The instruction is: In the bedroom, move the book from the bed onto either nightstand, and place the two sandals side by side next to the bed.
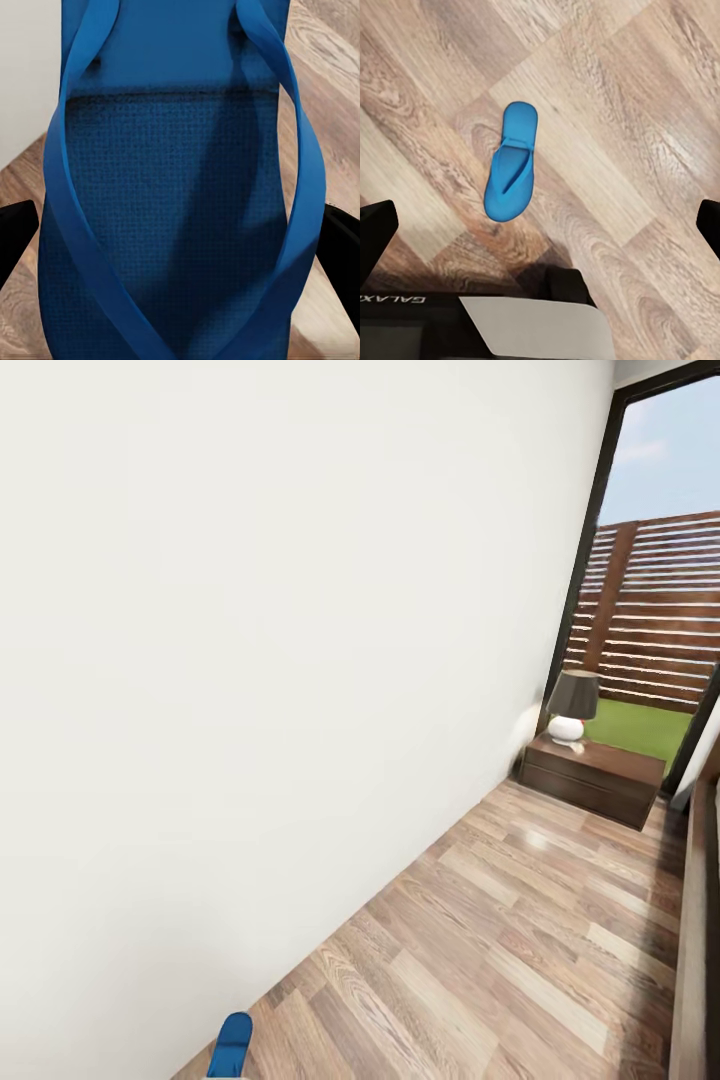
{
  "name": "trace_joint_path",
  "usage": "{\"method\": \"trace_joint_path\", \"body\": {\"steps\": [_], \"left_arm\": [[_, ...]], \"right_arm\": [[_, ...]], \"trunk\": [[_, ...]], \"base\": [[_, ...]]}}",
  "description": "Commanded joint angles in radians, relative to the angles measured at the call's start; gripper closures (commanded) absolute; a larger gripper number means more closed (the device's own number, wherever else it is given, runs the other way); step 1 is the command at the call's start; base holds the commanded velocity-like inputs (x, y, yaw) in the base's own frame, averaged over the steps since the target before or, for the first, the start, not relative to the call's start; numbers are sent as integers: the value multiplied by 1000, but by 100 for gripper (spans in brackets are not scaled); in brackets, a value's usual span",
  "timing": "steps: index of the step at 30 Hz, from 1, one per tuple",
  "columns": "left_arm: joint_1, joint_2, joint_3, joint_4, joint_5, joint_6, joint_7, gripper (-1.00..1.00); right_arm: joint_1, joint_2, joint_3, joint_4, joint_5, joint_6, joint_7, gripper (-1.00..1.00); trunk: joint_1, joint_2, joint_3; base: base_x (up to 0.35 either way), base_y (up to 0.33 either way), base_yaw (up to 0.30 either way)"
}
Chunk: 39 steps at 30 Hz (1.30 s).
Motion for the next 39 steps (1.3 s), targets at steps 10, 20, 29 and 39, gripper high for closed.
{"method": "trace_joint_path", "body": {"steps": [10,20,29,39], "left_arm": [[-2,-3,-10,-2,8,13,6,100],[-10,-3,-12,-2,9,14,5,100],[-14,-2,-18,-3,9,14,4,100],[-14,-4,-22,-3,9,13,5,100]], "right_arm": [[0,-1,8,-2,-5,7,-6,-100],[0,-1,8,3,-4,7,-6,-100],[0,0,7,-1,-3,6,-7,-100],[-16,-3,3,-64,-1,17,-8,-100]], "trunk": [[38,-71,-32],[77,-141,-64],[111,-204,-92],[119,-218,-98]], "base": [[0,0,0],[0,0,0],[0,0,0],[0,0,0]]}}
